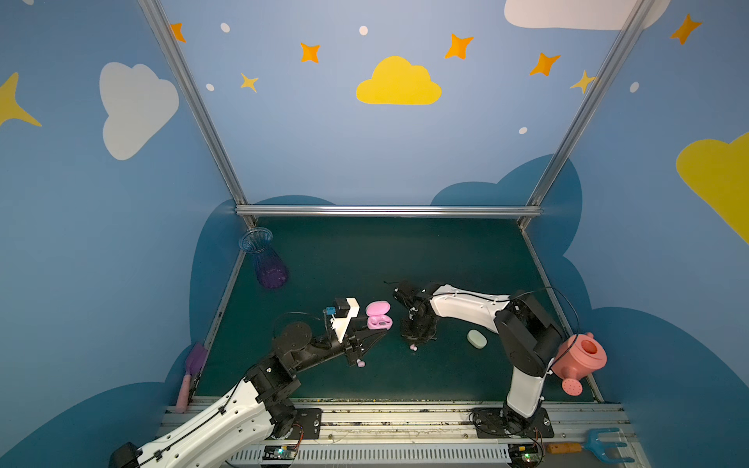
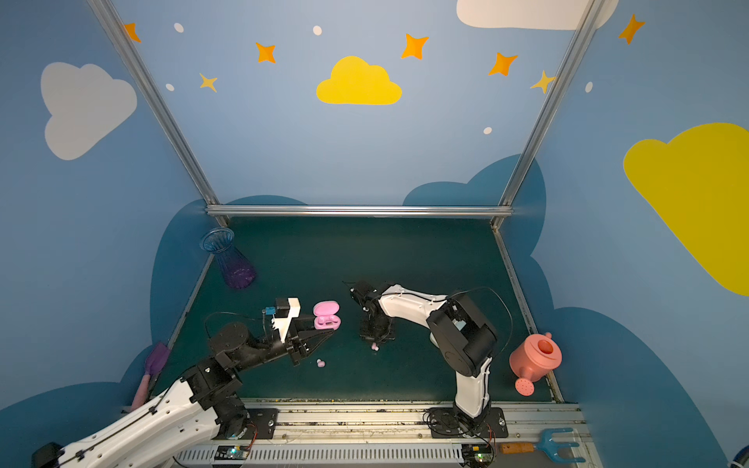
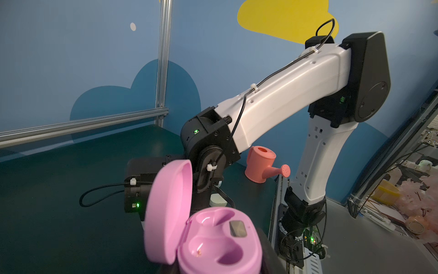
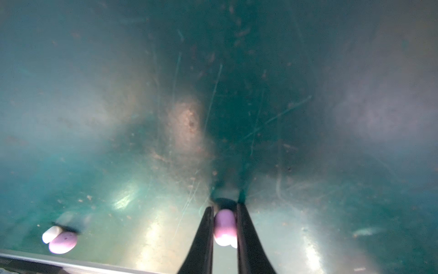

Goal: Insert wireless bluetooth earbuds into charging case
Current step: Pick up the wireless bluetooth earbud from the bottom-center of the table, then insert the wireless bluetooth earbud into the charging case.

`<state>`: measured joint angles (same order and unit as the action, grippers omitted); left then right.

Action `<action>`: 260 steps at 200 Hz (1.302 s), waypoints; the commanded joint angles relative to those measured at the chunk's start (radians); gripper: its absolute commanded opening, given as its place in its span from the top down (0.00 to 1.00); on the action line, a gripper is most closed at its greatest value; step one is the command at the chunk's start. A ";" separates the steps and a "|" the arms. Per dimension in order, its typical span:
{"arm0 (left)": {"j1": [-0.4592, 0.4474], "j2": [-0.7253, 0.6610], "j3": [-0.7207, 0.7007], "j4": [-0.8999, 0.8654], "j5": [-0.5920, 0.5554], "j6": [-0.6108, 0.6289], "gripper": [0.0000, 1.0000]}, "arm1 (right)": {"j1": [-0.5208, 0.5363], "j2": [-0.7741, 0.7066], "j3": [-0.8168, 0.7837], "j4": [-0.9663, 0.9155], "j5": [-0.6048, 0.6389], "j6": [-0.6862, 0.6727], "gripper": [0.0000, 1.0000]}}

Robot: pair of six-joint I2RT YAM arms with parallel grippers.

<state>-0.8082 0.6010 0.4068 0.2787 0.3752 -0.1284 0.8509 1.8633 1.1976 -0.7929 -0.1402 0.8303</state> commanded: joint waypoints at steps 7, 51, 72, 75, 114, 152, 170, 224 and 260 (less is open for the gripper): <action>-0.004 0.004 -0.005 0.009 0.000 0.006 0.90 | -0.001 -0.033 -0.015 0.006 0.000 -0.002 0.86; -0.003 0.053 0.009 0.043 0.023 0.016 0.90 | -0.047 -0.171 -0.068 0.044 -0.010 0.006 0.87; -0.003 0.090 0.012 0.090 0.034 0.015 0.90 | -0.080 -0.254 -0.089 0.045 -0.014 -0.008 0.87; -0.003 0.097 0.013 0.098 0.035 0.015 0.90 | -0.086 -0.269 -0.093 0.046 -0.017 -0.010 0.87; 0.005 0.187 0.030 0.219 0.073 0.013 0.91 | -0.159 -0.496 -0.099 0.034 -0.014 -0.071 0.88; 0.027 0.307 0.050 0.371 0.141 -0.007 0.92 | -0.236 -0.711 -0.062 0.021 -0.038 -0.141 0.87; 0.037 0.370 0.077 0.431 0.193 -0.017 0.92 | -0.273 -0.778 -0.024 0.010 -0.103 -0.180 0.87; 0.050 0.554 0.192 0.558 0.338 -0.031 0.92 | -0.320 -0.879 0.109 -0.034 -0.312 -0.255 0.87; 0.057 0.669 0.269 0.634 0.416 -0.052 0.92 | -0.323 -0.902 0.177 -0.069 -0.419 -0.272 0.87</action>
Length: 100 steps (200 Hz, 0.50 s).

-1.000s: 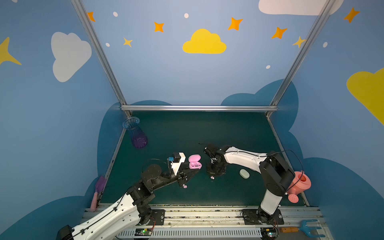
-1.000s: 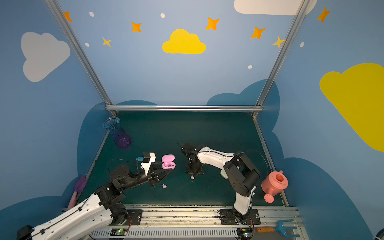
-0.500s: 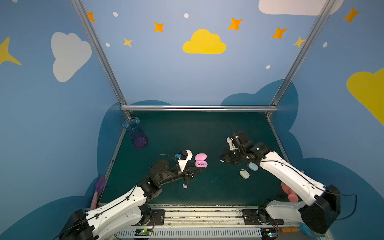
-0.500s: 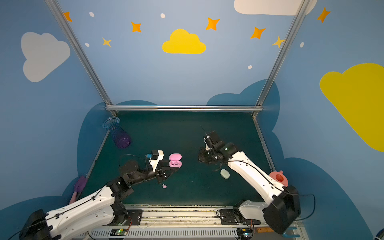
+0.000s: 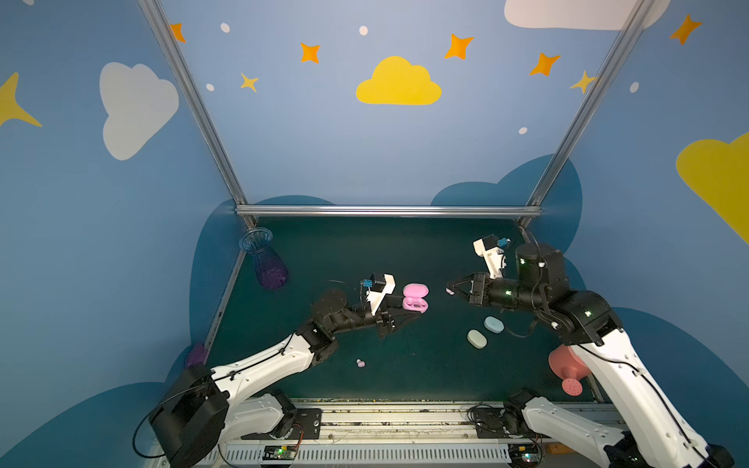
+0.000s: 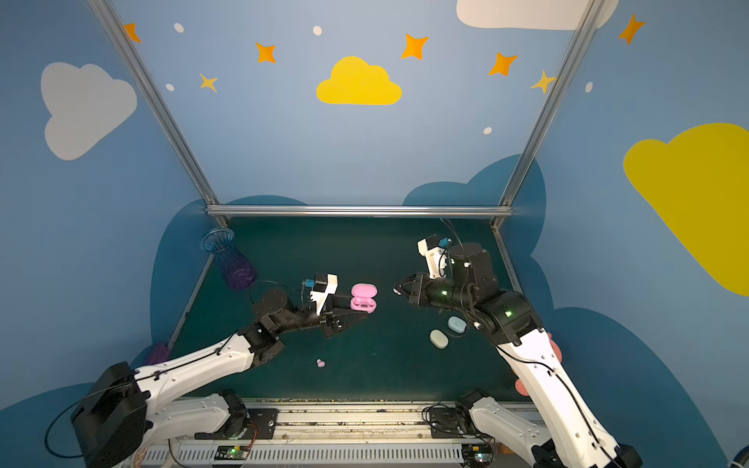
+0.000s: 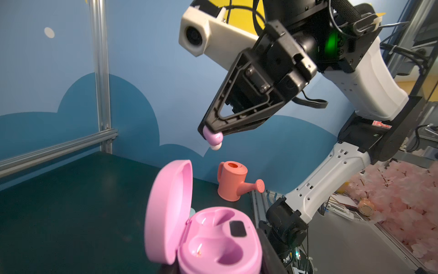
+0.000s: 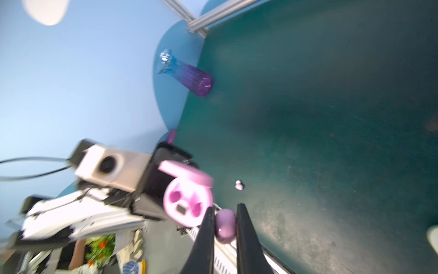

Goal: Insert wireless bluetooth earbuds into charging case
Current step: Insert the wireless bluetooth earbud into the charging case.

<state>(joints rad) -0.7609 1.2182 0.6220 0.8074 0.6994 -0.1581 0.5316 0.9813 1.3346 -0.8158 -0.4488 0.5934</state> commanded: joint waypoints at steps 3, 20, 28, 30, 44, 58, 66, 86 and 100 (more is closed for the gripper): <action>0.012 0.060 0.060 0.111 0.099 -0.026 0.92 | -0.003 -0.023 0.040 -0.045 -0.120 -0.035 0.87; 0.018 0.108 0.086 0.154 0.129 -0.046 0.92 | -0.004 -0.037 0.041 -0.045 -0.155 -0.032 0.87; 0.022 0.129 0.098 0.176 0.147 -0.058 0.92 | -0.004 -0.045 0.034 -0.036 -0.169 -0.027 0.87; 0.022 0.131 0.100 0.180 0.151 -0.062 0.92 | -0.004 -0.047 0.032 -0.033 -0.172 -0.025 0.87; 0.024 0.159 0.122 0.196 0.184 -0.079 0.92 | -0.004 -0.058 0.006 -0.009 -0.188 -0.013 0.87; 0.023 0.176 0.143 0.197 0.214 -0.089 0.92 | -0.004 -0.061 -0.026 0.027 -0.212 -0.003 0.87; 0.024 0.182 0.150 0.199 0.223 -0.096 0.91 | -0.004 -0.059 -0.039 0.049 -0.223 0.004 0.88; 0.023 0.188 0.148 0.226 0.236 -0.119 0.91 | -0.001 -0.049 -0.057 0.086 -0.234 0.016 0.88; 0.023 0.184 0.144 0.235 0.238 -0.127 0.91 | -0.002 -0.039 -0.058 0.093 -0.233 0.011 0.87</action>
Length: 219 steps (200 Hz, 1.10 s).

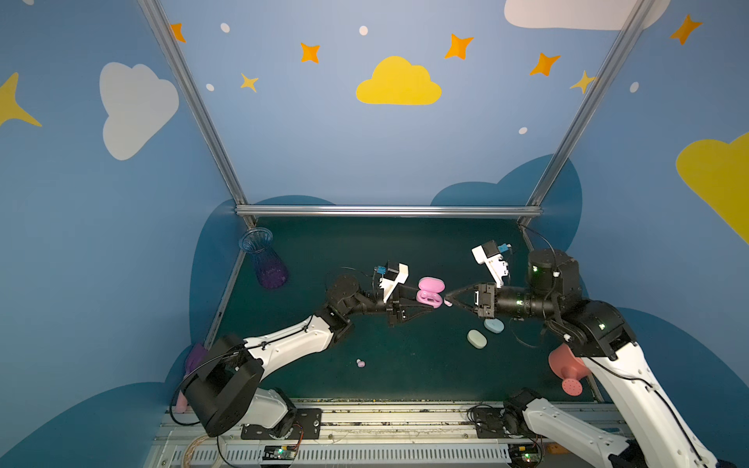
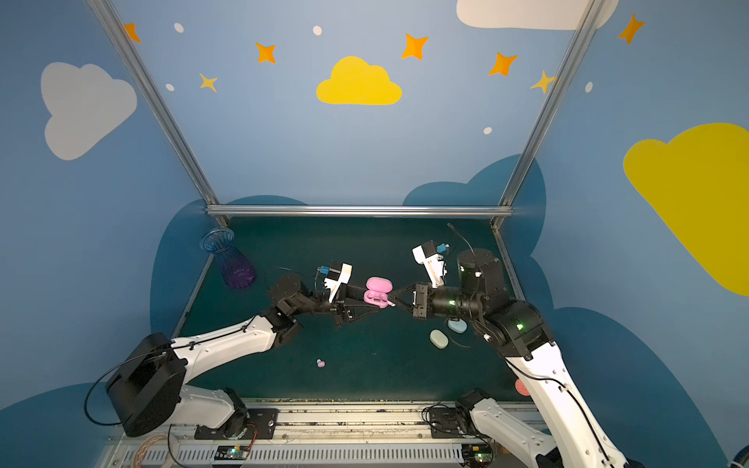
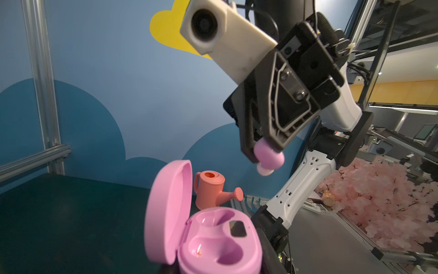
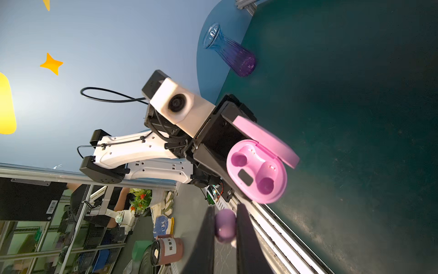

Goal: Insert wireless bluetooth earbuds into charging case
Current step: Insert the wireless bluetooth earbud into the charging case.

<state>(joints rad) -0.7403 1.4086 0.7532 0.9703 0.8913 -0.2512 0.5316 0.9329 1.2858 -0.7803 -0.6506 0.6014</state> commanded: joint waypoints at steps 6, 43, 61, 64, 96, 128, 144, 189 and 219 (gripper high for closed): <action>0.002 -0.009 0.011 0.071 0.047 -0.034 0.91 | -0.002 0.013 -0.009 0.060 -0.032 0.003 0.88; -0.001 -0.032 0.000 0.056 0.043 -0.017 0.91 | 0.001 0.032 -0.023 0.088 -0.038 0.009 0.87; -0.002 -0.043 0.001 0.044 0.042 -0.005 0.91 | 0.005 0.035 -0.039 0.108 -0.039 0.020 0.87; -0.003 -0.044 0.000 0.041 0.041 -0.004 0.91 | 0.006 0.035 -0.041 0.110 -0.040 0.023 0.87; -0.004 -0.056 -0.003 0.038 0.039 0.002 0.91 | 0.020 0.043 -0.048 0.121 -0.033 0.029 0.88; -0.010 -0.061 -0.005 0.032 0.038 0.008 0.91 | 0.033 0.048 -0.050 0.141 -0.026 0.041 0.87; -0.012 -0.063 -0.008 0.028 0.037 0.012 0.91 | 0.038 0.053 -0.044 0.146 -0.024 0.046 0.87; -0.014 -0.080 -0.009 0.014 0.027 0.026 0.91 | 0.049 0.052 -0.056 0.125 -0.021 0.044 0.88; -0.014 -0.091 -0.015 -0.001 0.020 0.037 0.91 | 0.050 0.035 -0.056 0.098 -0.005 0.042 0.87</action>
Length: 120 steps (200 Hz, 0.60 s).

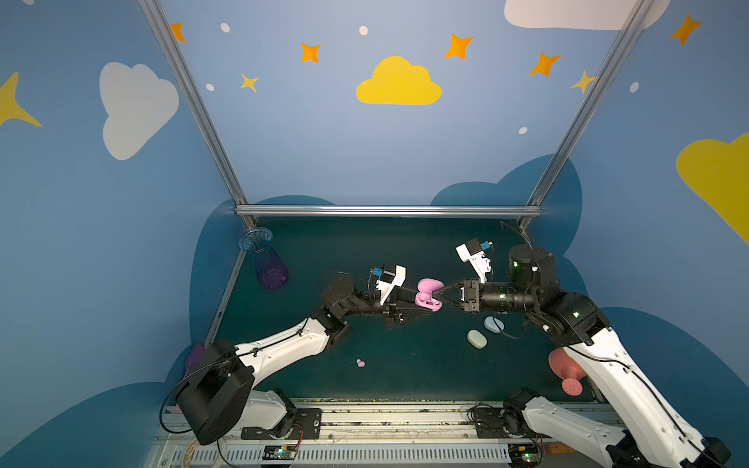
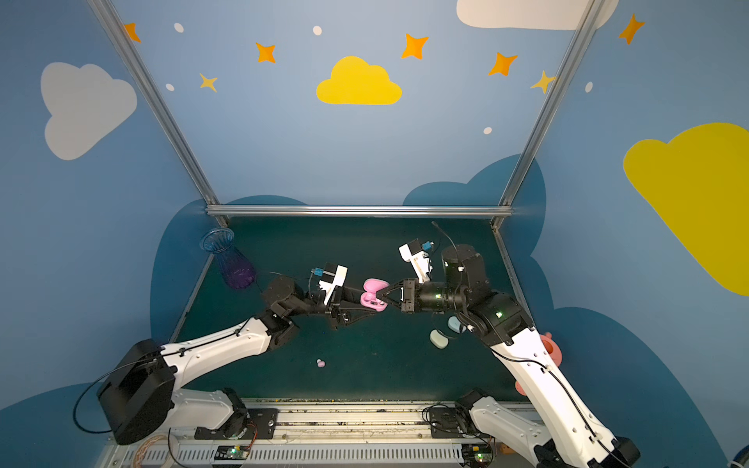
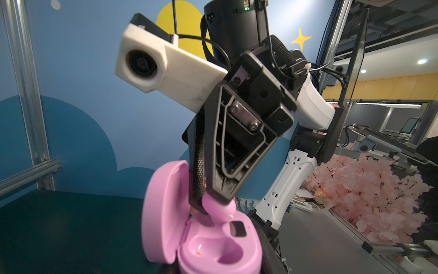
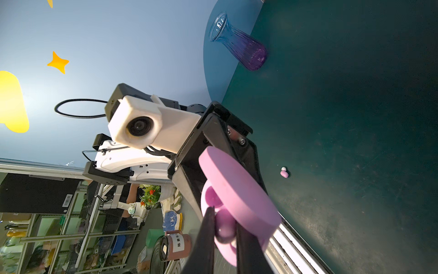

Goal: Insert wireless bluetooth earbuds into charging case
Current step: Insert the wireless bluetooth earbud into the charging case.

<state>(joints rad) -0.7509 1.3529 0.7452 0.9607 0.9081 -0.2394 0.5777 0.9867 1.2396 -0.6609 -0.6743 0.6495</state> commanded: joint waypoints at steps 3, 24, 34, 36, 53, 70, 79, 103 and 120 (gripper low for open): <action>-0.004 -0.036 -0.007 0.009 0.002 0.026 0.91 | 0.004 -0.019 -0.011 -0.025 0.019 -0.008 0.87; -0.004 -0.037 -0.006 0.009 0.003 0.025 0.91 | 0.004 -0.014 -0.008 -0.036 0.020 -0.009 0.83; -0.003 -0.040 -0.007 0.007 0.003 0.026 0.91 | 0.006 -0.011 -0.011 -0.035 0.019 -0.007 0.82; -0.004 -0.040 -0.007 0.008 0.003 0.025 0.91 | 0.006 -0.011 -0.011 -0.035 0.020 -0.007 0.82; -0.004 -0.045 -0.007 0.000 0.003 0.028 0.91 | 0.008 -0.009 -0.011 -0.036 0.023 -0.008 0.74; -0.004 -0.048 -0.007 -0.005 0.002 0.032 0.91 | 0.009 -0.007 -0.002 -0.037 0.036 -0.010 0.68; -0.006 -0.049 -0.007 -0.006 0.002 0.031 0.91 | 0.009 -0.006 0.007 -0.042 0.046 -0.012 0.64; -0.006 -0.050 -0.007 -0.010 0.003 0.033 0.91 | 0.010 -0.003 0.027 -0.055 0.068 -0.021 0.59; -0.007 -0.052 -0.006 -0.013 0.003 0.034 0.91 | 0.010 0.000 0.037 -0.057 0.073 -0.023 0.53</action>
<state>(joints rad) -0.7521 1.3315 0.7387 0.9150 0.8986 -0.2199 0.5858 0.9829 1.2446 -0.6853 -0.6441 0.6460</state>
